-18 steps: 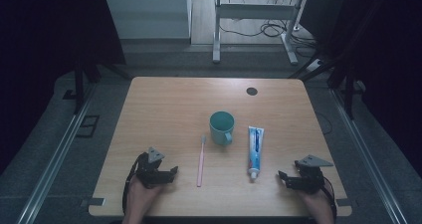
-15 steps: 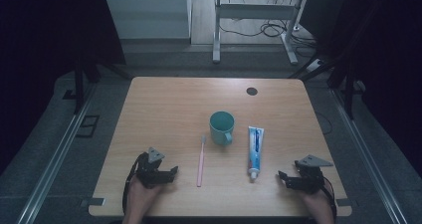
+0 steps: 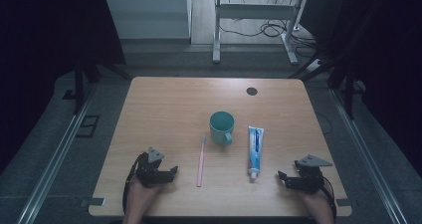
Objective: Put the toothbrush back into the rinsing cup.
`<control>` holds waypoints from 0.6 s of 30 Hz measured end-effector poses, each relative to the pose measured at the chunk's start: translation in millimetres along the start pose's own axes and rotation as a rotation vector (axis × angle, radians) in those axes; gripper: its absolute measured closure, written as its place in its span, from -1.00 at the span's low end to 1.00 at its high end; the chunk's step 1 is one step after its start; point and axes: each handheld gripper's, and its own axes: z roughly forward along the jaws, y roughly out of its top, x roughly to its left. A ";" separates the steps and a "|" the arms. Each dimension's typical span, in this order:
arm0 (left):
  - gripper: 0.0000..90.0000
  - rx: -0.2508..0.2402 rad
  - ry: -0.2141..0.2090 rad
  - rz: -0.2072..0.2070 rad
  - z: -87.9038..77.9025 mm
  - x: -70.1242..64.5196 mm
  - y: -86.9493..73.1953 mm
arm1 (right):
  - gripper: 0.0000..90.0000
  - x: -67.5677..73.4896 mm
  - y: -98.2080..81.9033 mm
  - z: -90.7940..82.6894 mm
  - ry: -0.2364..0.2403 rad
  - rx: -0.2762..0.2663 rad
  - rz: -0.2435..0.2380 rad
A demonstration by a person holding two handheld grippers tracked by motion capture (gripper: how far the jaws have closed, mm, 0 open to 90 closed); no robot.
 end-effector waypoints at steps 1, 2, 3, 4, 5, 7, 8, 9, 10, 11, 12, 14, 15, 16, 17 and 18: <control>-0.68 -0.001 0.000 -0.002 0.0 0.0 0.0 | -0.59 0.0 0.0 0.0 0.000 0.000 0.000; -0.67 -0.001 0.001 -0.001 -0.1 0.1 0.0 | -0.59 0.0 0.0 0.0 0.000 0.000 -0.001; -0.67 -0.002 0.001 -0.003 -0.1 0.0 -0.1 | -0.59 0.0 0.0 0.0 0.000 0.000 -0.001; -0.67 -0.003 0.001 -0.001 -0.3 0.2 -0.1 | -0.59 0.0 0.0 0.0 0.000 0.000 0.000; -0.64 -0.006 0.000 0.002 -0.6 0.3 -0.2 | -0.59 0.0 0.0 0.0 0.000 0.000 0.000; -0.56 -0.012 -0.002 0.004 -1.2 0.6 -0.5 | -0.59 0.0 0.0 0.0 0.001 0.000 -0.001; -0.52 -0.016 -0.004 0.006 -1.5 0.9 -0.7 | -0.59 0.0 0.0 0.0 0.001 0.000 -0.001; -0.44 -0.016 -0.006 0.008 -2.1 1.1 -0.7 | -0.59 0.0 0.0 0.1 0.001 0.000 -0.001; -0.44 -0.015 -0.007 0.008 -2.5 1.4 -0.6 | -0.59 0.0 0.0 0.1 0.001 0.000 -0.001; -0.39 -0.015 -0.006 0.008 -3.0 1.5 -0.3 | -0.59 0.0 0.0 0.1 0.001 0.001 -0.001; -0.33 -0.014 -0.008 0.009 -3.7 1.7 0.0 | -0.59 0.0 0.0 0.1 0.001 0.000 -0.001; -0.22 -0.013 -0.021 0.006 -4.5 2.1 0.6 | -0.59 0.1 0.0 0.1 0.001 0.000 -0.001; -0.18 -0.011 -0.029 0.002 -5.1 1.6 1.1 | -0.59 0.1 0.0 0.1 0.001 0.000 -0.001; -0.11 -0.013 -0.039 0.003 -5.7 0.4 1.9 | -0.59 0.1 0.1 0.1 0.001 0.001 -0.001; -0.05 -0.017 -0.043 0.004 -6.2 -0.7 2.5 | -0.59 0.1 0.1 0.1 0.001 0.001 -0.001; 0.01 -0.021 -0.048 0.009 -7.6 -2.6 3.9 | -0.60 0.1 0.1 0.1 0.001 0.001 -0.001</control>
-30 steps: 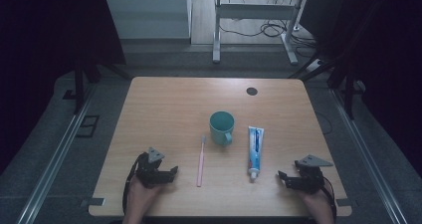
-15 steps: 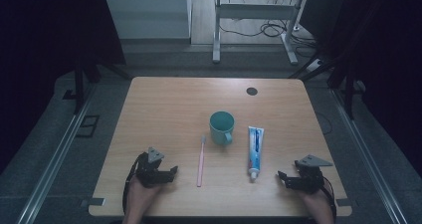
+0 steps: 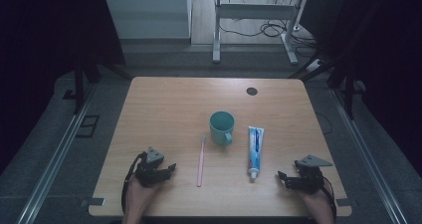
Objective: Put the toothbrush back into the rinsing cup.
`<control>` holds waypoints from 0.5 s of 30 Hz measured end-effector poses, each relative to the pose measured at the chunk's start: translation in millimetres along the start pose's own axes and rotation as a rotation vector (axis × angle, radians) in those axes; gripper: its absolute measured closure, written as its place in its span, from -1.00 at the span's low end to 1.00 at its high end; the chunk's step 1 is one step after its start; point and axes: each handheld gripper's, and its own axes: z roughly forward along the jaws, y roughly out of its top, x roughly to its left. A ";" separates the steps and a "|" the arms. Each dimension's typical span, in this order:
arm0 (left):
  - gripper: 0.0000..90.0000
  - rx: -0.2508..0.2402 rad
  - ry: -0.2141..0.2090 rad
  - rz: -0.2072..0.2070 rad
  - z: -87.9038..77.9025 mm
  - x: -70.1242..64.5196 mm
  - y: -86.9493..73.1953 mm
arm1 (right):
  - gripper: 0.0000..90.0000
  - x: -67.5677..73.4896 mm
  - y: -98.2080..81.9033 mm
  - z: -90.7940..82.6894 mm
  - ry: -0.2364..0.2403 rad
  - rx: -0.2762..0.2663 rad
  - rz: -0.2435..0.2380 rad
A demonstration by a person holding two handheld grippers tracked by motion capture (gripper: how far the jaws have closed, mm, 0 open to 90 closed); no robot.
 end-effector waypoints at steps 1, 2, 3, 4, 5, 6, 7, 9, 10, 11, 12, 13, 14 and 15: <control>0.11 -0.008 -0.015 0.014 -1.2 -1.0 1.4 | -0.60 0.0 0.0 0.0 0.000 0.000 0.000; 0.31 -0.023 -0.037 0.016 -3.3 -4.3 3.9 | -0.60 0.0 0.0 0.0 0.000 0.000 0.000; 0.39 -0.023 -0.037 0.016 -3.3 -4.3 3.9 | -0.60 0.0 0.0 0.0 0.000 0.000 0.000; 0.39 -0.026 -0.051 0.026 -4.6 -6.5 6.0 | -0.60 0.1 0.0 0.0 0.000 0.000 0.001; 0.61 -0.031 -0.060 0.036 -5.5 -8.6 7.4 | -0.61 0.3 0.1 0.2 0.001 0.001 0.000; 0.61 -0.035 -0.070 0.039 -5.9 -10.3 8.4 | -0.61 0.3 0.1 0.2 0.001 0.001 0.000; 0.70 -0.038 -0.080 0.046 -6.3 -12.6 10.2 | -0.61 0.4 0.2 0.3 0.001 0.001 0.001; 0.87 -0.048 -0.089 0.049 -6.7 -16.9 13.1 | -0.61 0.3 0.2 0.4 0.001 0.000 0.000; 0.92 -0.051 -0.100 0.050 -6.6 -18.4 14.2 | -0.61 0.4 0.3 0.5 0.001 0.000 0.000; 0.96 -0.057 -0.116 0.049 -6.4 -21.3 16.0 | -0.62 0.4 0.3 0.5 0.001 0.000 0.000; 0.98 -0.061 -0.129 0.049 -6.0 -23.9 17.3 | -0.62 0.4 0.3 0.5 0.001 0.001 0.000; 0.98 -0.061 -0.140 0.055 -5.3 -26.4 18.6 | -0.62 0.5 0.3 0.6 0.001 0.001 0.000; 0.99 -0.057 -0.149 0.061 -4.5 -29.3 19.9 | -0.62 0.6 0.4 0.6 0.002 0.002 0.000; 0.99 -0.053 -0.165 0.074 -2.3 -34.5 21.9 | -0.63 0.6 0.4 0.7 0.002 0.002 -0.001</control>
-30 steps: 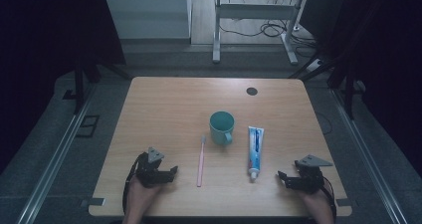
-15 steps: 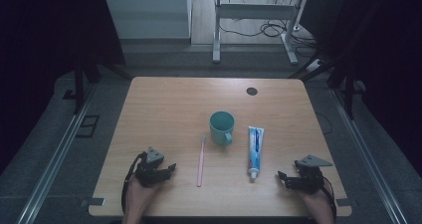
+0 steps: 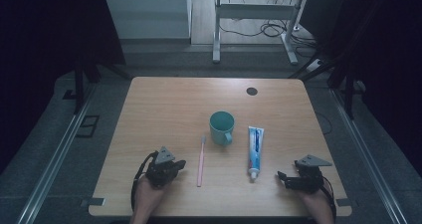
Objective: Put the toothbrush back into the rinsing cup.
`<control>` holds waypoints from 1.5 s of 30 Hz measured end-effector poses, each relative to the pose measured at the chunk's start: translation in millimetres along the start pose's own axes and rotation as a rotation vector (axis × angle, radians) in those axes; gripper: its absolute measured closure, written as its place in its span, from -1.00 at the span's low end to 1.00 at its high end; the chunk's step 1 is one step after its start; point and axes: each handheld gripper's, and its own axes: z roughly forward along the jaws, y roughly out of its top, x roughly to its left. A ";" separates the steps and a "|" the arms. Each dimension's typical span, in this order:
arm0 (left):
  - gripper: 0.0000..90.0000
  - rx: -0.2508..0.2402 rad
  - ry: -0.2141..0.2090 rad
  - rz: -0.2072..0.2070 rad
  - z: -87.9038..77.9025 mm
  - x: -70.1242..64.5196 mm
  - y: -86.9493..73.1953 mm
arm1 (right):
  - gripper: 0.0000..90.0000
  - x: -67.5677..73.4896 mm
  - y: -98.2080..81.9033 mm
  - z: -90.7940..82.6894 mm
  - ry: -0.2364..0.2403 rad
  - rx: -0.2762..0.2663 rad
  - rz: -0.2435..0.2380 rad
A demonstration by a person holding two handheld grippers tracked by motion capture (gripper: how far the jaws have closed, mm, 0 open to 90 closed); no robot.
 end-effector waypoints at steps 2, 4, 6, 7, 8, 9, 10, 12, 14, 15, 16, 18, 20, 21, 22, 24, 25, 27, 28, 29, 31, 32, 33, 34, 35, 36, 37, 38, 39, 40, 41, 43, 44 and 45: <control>0.99 0.005 -0.014 0.011 2.5 -3.0 1.4 | -0.63 0.0 0.0 0.0 0.000 0.000 0.000; 0.99 0.014 -0.025 0.028 7.1 -7.6 3.3 | -0.63 0.0 0.0 0.0 0.000 0.000 0.000; 0.99 0.020 -0.039 0.034 11.3 -12.2 5.0 | -0.63 0.0 0.0 0.0 0.000 0.000 0.000; 0.99 0.018 -0.047 0.034 13.0 -13.9 5.7 | -0.63 0.1 0.0 0.1 0.000 0.000 0.000; 0.98 0.022 -0.058 0.036 15.0 -15.7 6.7 | -0.63 0.1 0.1 0.1 0.000 0.000 0.000; 0.98 0.022 -0.067 0.037 17.2 -17.9 7.6 | -0.63 0.0 0.1 0.1 0.000 0.000 -0.001; 0.98 0.025 -0.075 0.042 20.0 -20.8 8.7 | -0.63 0.1 0.2 0.3 0.000 0.000 -0.001; 0.98 0.034 -0.082 0.054 24.3 -25.3 10.2 | -0.63 0.1 0.2 0.3 0.000 0.000 -0.001; 0.96 0.039 -0.093 0.058 28.2 -29.4 11.2 | -0.63 0.1 0.3 0.4 0.000 0.000 -0.001; 0.96 0.042 -0.098 0.062 29.5 -30.6 11.5 | -0.63 0.1 0.3 0.4 0.000 0.000 -0.001; 0.96 0.045 -0.102 0.065 31.2 -32.4 11.8 | -0.63 0.2 0.3 0.4 0.000 0.000 -0.001; 0.96 0.056 -0.105 0.073 34.8 -36.0 12.2 | -0.63 0.2 0.3 0.4 0.000 0.000 -0.001; 0.95 0.064 -0.105 0.080 37.3 -38.3 12.3 | -0.63 0.2 0.3 0.4 0.000 0.000 -0.001; 0.95 0.069 -0.103 0.083 38.6 -39.3 12.4 | -0.63 0.2 0.3 0.4 0.000 0.000 -0.001; 0.95 0.075 -0.100 0.087 39.7 -40.0 12.3 | -0.63 0.2 0.3 0.4 0.000 0.000 -0.002; 0.94 0.085 -0.091 0.093 41.2 -41.0 12.0 | -0.63 0.2 0.3 0.4 0.000 0.000 -0.001; 0.94 0.090 -0.086 0.095 41.7 -40.9 11.8 | -0.63 0.2 0.3 0.4 0.000 0.000 -0.002; 0.94 0.093 -0.079 0.092 41.8 -39.2 11.1 | -0.63 0.2 0.3 0.4 0.000 0.001 -0.002; 0.94 0.095 -0.074 0.091 41.5 -38.1 11.0 | -0.63 0.2 0.3 0.4 0.000 0.000 -0.002; 0.94 0.097 -0.069 0.090 41.3 -37.4 10.9 | -0.63 0.2 0.3 0.4 0.000 0.000 -0.002; 0.94 0.102 -0.057 0.087 40.8 -34.6 10.3 | -0.64 0.2 0.3 0.4 0.000 0.001 -0.002; 0.94 0.106 -0.052 0.087 40.7 -32.6 9.8 | -0.64 0.2 0.3 0.4 0.001 0.001 -0.002; 0.94 0.106 -0.051 0.081 40.8 -32.1 9.4 | -0.64 0.2 0.3 0.4 0.001 0.001 -0.002; 0.94 0.110 -0.046 0.078 40.9 -30.2 8.9 | -0.64 0.2 0.3 0.4 0.001 0.001 -0.002; 0.94 0.113 -0.040 0.077 40.8 -29.0 8.5 | -0.64 0.2 0.3 0.4 0.001 0.001 -0.002; 0.94 0.112 -0.037 0.071 40.5 -27.4 8.1 | -0.64 0.2 0.3 0.4 0.001 0.001 -0.002; 0.93 0.113 -0.037 0.071 40.1 -26.1 8.2 | -0.64 0.2 0.3 0.4 0.001 0.001 -0.002; 0.93 0.113 -0.032 0.068 39.8 -25.3 8.0 | -0.64 0.2 0.3 0.4 0.001 0.001 -0.002; 0.93 0.113 -0.024 0.063 39.2 -24.0 7.7 | -0.64 0.2 0.3 0.4 0.001 0.001 -0.002; 0.93 0.115 -0.022 0.061 38.5 -22.5 7.6 | -0.64 0.2 0.3 0.4 0.001 0.001 -0.002; 0.93 0.116 -0.019 0.061 37.8 -20.8 7.4 | -0.64 0.2 0.3 0.4 0.001 0.001 -0.002; 0.93 0.117 -0.009 0.049 36.3 -17.9 6.8 | -0.64 0.2 0.3 0.4 0.001 0.001 -0.002; 0.93 0.118 -0.005 0.048 35.4 -16.0 6.6 | -0.64 0.2 0.3 0.4 0.001 0.001 -0.002; 0.93 0.117 -0.001 0.043 34.5 -14.2 6.2 | -0.64 0.2 0.3 0.4 0.001 0.001 -0.002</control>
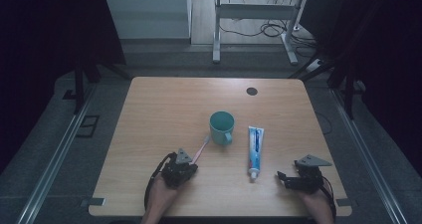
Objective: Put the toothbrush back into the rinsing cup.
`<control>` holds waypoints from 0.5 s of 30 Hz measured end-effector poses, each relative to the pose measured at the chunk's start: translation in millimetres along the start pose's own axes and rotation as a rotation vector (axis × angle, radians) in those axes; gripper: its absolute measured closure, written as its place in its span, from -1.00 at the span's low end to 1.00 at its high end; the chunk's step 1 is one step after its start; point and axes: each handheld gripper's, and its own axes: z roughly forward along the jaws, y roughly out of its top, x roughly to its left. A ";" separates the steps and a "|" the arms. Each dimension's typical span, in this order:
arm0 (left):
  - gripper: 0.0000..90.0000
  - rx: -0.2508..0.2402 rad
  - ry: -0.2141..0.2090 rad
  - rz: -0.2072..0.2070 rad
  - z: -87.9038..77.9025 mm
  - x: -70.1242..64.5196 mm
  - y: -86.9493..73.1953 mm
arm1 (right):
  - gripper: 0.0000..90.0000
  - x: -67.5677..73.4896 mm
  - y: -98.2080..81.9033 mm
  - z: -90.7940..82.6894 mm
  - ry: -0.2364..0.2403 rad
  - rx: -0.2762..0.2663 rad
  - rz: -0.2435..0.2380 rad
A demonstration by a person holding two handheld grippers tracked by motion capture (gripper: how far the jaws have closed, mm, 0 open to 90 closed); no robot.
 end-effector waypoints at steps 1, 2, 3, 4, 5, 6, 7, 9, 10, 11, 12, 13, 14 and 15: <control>0.93 -0.002 0.004 -0.002 -0.6 1.3 -0.3 | -0.64 0.0 0.0 0.0 0.000 0.000 0.000; 0.93 -0.001 0.008 -0.007 -2.1 3.3 -0.8 | -0.64 0.0 0.0 0.0 0.000 0.000 0.000; 0.93 -0.004 0.011 -0.011 -3.1 4.9 -1.3 | -0.64 0.0 0.0 0.0 0.000 0.000 0.000; 0.93 -0.007 0.014 -0.016 -4.0 6.3 -1.8 | -0.64 0.0 0.0 0.0 0.000 0.000 0.000; 0.92 -0.007 0.016 -0.020 -4.7 7.5 -2.2 | -0.64 0.0 0.0 0.0 0.000 0.000 0.000; 0.92 -0.008 0.020 -0.027 -6.1 10.4 -3.1 | -0.64 0.0 0.0 0.0 0.000 0.000 0.000; 0.93 -0.008 0.020 -0.027 -6.1 10.4 -3.1 | -0.64 0.0 0.0 0.0 0.000 0.000 0.000; 0.92 -0.012 0.019 -0.033 -7.0 11.9 -3.8 | -0.64 0.0 0.0 0.0 0.000 0.000 0.000; 0.92 -0.014 0.019 -0.035 -8.0 12.1 -3.7 | -0.64 0.0 0.0 0.0 0.000 0.000 0.000; 0.91 -0.014 0.017 -0.033 -8.6 12.2 -3.4 | -0.64 0.0 0.0 0.0 0.000 0.000 0.000; 0.88 -0.016 0.016 -0.033 -9.3 12.0 -3.1 | -0.64 0.0 0.0 0.0 0.000 0.000 0.000; 0.88 -0.021 0.016 -0.034 -10.0 11.7 -2.7 | -0.64 0.0 0.0 0.0 0.000 0.000 0.000; 0.86 -0.023 0.018 -0.036 -11.3 11.5 -2.3 | -0.64 0.0 0.0 0.0 0.000 0.000 0.000; 0.84 -0.022 0.019 -0.035 -12.3 11.7 -2.0 | -0.64 0.0 0.0 0.0 0.000 0.000 0.000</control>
